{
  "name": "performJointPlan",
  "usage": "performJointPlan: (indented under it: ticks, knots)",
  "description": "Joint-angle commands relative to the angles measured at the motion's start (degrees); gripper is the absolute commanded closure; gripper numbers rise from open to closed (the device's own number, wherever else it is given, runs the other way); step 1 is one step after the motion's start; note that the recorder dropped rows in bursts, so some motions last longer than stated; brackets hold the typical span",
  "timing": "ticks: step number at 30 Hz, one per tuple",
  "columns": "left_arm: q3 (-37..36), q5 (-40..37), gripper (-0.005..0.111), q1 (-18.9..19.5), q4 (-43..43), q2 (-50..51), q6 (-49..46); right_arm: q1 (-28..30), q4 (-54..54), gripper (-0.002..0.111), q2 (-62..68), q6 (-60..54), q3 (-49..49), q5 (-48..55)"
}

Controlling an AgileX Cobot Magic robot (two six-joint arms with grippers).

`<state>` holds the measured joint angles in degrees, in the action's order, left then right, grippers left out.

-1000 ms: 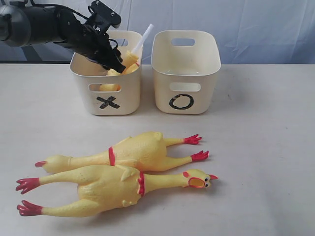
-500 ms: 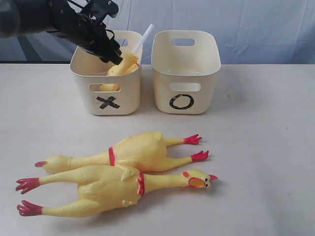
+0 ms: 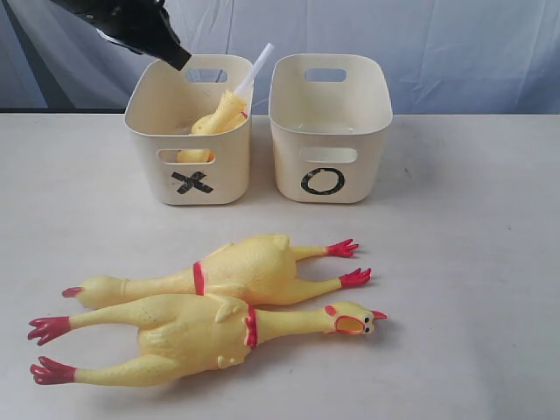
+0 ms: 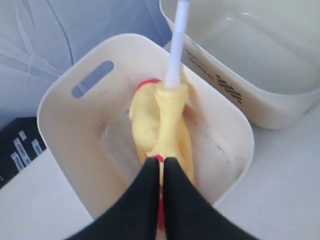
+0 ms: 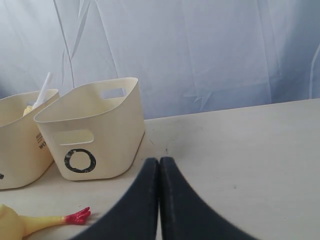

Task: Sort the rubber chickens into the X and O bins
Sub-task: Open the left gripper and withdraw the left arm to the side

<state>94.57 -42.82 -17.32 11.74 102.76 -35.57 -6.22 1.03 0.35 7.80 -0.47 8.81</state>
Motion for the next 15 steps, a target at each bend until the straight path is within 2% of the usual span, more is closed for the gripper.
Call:
performJointPlan:
  ticks: [1, 5, 15]
  knots:
    - [0.26, -8.29, 0.104, 0.06, 0.00, -3.10, 2.89, -0.23, -0.06, 0.108, -0.35, -0.14, 0.47, -0.52]
    - [-0.03, -12.51, 0.103, 0.06, -0.19, -5.90, 4.61, -0.23, -0.06, 0.108, -0.35, -0.14, 0.47, -0.52]
    - [-7.50, -13.18, 0.103, 0.06, -0.19, -17.98, 6.47, -0.23, -0.06, 0.108, -0.35, -0.14, 0.47, -0.39]
